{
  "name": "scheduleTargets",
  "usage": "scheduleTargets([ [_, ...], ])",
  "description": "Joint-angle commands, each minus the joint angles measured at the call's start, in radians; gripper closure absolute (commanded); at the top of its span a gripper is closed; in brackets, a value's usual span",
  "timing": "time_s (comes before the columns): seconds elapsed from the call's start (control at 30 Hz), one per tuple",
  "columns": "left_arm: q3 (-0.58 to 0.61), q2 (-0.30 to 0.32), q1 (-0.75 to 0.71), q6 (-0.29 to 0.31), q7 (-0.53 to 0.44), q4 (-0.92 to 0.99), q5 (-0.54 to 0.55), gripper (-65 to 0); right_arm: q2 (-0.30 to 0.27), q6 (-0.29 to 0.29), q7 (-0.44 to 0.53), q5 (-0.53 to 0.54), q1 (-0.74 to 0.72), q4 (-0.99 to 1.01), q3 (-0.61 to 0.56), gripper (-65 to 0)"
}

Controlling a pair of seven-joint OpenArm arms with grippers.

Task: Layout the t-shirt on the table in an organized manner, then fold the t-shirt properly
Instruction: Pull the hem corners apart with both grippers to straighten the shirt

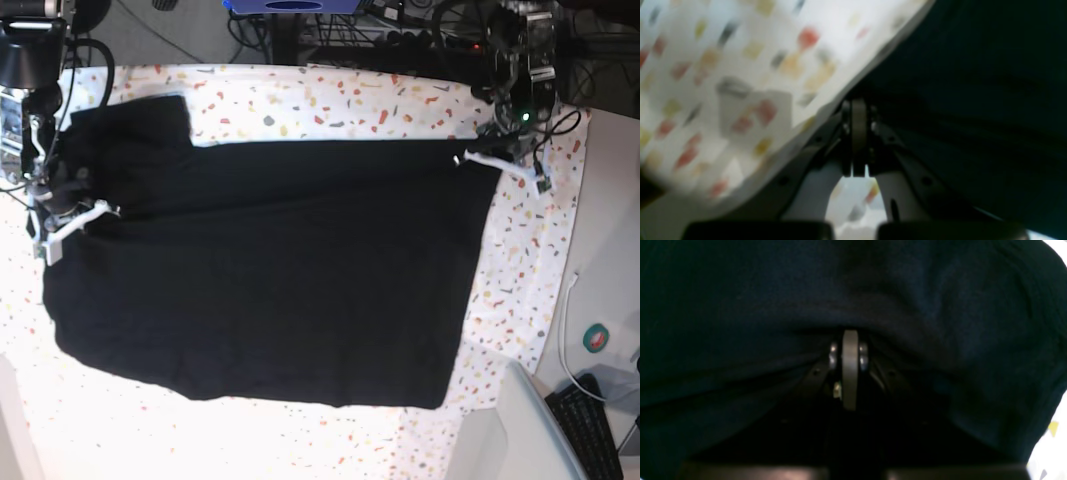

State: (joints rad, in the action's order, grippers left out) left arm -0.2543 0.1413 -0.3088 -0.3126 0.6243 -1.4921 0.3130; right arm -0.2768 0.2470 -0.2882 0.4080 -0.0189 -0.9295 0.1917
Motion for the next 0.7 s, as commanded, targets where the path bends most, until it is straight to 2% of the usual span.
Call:
scheduleTargets([
  [0.0,-0.007,0.011,-0.017,-0.006,-0.016,-0.058,-0.016,0.0,-0.008,-0.07,-0.118,-0.077,0.024,0.022,-0.002,0.0],
  [0.1,-0.006,0.01,-0.053,-0.006,-0.016,-0.157,-0.016,0.0,-0.006,-0.07,-0.118,-0.077,0.026,-0.001,-0.002,0.0],
  [0.3,0.025,-0.007,0.01,-0.006,-0.014,-0.172,-0.019,0.0,0.012,-0.07,-0.124,-0.077,0.052,-0.067,-0.001,0.0],
  [0.5,0.115,-0.012,0.061,-0.006,-0.014,-0.173,-0.015,0.0,0.026,-0.074,-0.125,-0.077,0.21,-0.391,0.01,0.0],
  [0.6,0.122,-0.012,0.047,-0.006,-0.008,-0.216,-0.015,0.0,0.05,-0.1,-0.162,-0.073,0.307,-0.566,0.105,0.0],
  [0.67,0.118,-0.01,0.006,-0.006,0.035,-0.264,-0.013,0.0,0.086,-0.099,-0.181,-0.073,0.35,-0.641,0.188,0.0],
])
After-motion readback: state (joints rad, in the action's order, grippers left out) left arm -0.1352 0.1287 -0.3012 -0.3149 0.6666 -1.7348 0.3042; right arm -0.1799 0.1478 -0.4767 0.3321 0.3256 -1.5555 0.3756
